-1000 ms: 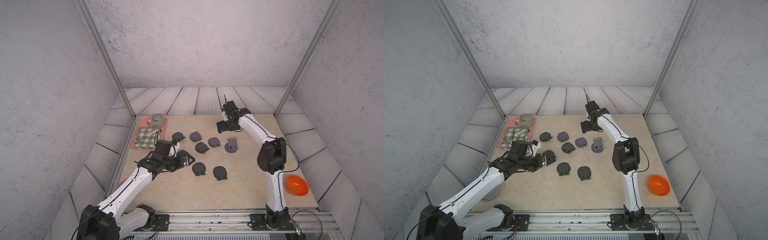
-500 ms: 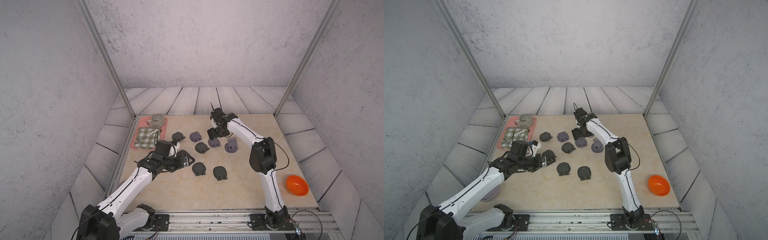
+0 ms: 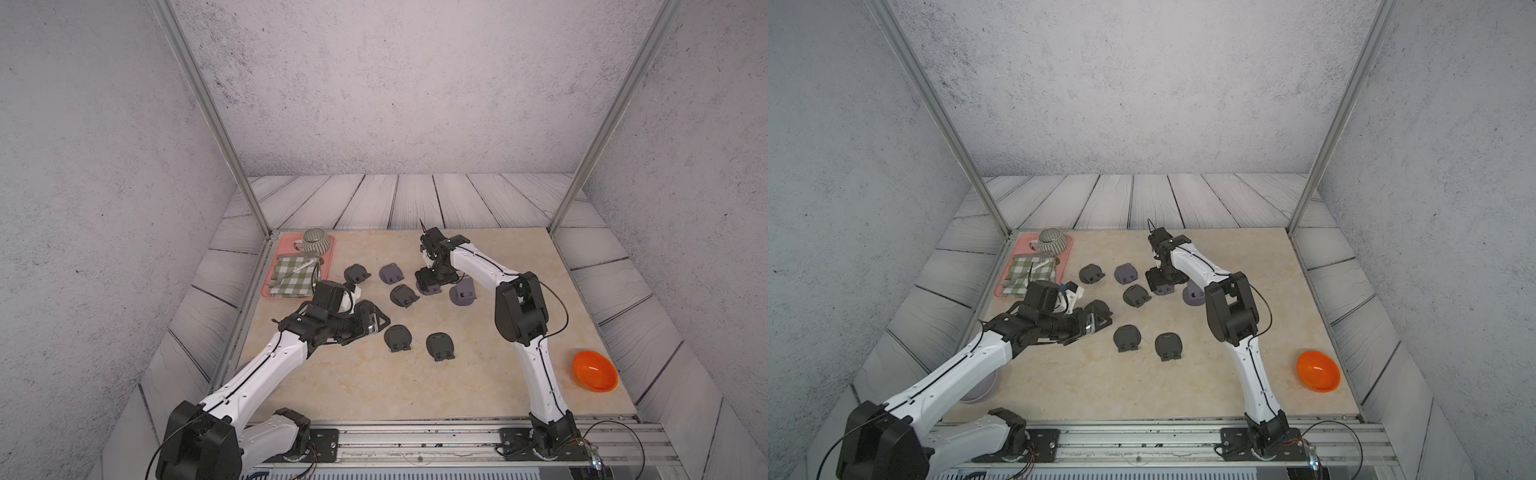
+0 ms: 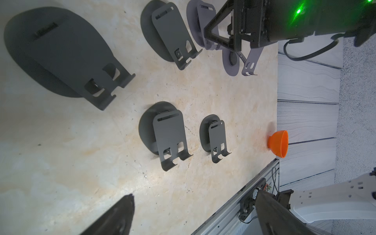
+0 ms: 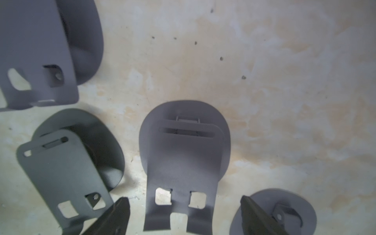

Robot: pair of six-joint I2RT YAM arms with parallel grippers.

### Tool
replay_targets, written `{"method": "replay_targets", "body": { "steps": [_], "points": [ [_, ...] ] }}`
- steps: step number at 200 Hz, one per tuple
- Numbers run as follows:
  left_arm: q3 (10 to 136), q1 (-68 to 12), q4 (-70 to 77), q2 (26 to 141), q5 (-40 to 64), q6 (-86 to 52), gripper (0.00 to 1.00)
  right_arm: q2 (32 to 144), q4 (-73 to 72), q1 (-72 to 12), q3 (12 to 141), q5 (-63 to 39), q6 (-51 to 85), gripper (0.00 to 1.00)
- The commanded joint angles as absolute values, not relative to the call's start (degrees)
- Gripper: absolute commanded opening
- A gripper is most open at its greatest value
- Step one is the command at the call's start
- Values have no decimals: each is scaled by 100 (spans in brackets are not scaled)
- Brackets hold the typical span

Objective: Open the phone stand
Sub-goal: Pick up the phone stand at the center of the board.

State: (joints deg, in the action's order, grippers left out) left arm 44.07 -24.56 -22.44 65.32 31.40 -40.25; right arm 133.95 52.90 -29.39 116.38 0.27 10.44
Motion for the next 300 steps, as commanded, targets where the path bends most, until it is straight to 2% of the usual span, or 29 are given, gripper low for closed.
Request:
{"method": "replay_targets", "body": {
  "steps": [1, 55, 107, 138, 300],
  "points": [
    [4344, -2465, -2129, 6600, 3155, -3920, 98, 13502, 5349, -2961, 11533, -28, 1027, 87],
    [4326, -2461, -2056, 6679, 3177, -3911, 98, 13611, 5310, -2971, 11402, -26, 993, 81],
    [4366, -2461, -2048, 6723, 3199, -3893, 98, 13719, 5344, -2976, 11535, -18, 960, 61],
    [4420, -2461, -2055, 6737, 3208, -3876, 98, 13679, 5411, -2972, 11625, -18, 964, 56],
    [5063, -2478, -2226, 6917, 3158, -3849, 99, 12049, 5555, -3222, 11268, -318, 1266, 54]
  ]
}}
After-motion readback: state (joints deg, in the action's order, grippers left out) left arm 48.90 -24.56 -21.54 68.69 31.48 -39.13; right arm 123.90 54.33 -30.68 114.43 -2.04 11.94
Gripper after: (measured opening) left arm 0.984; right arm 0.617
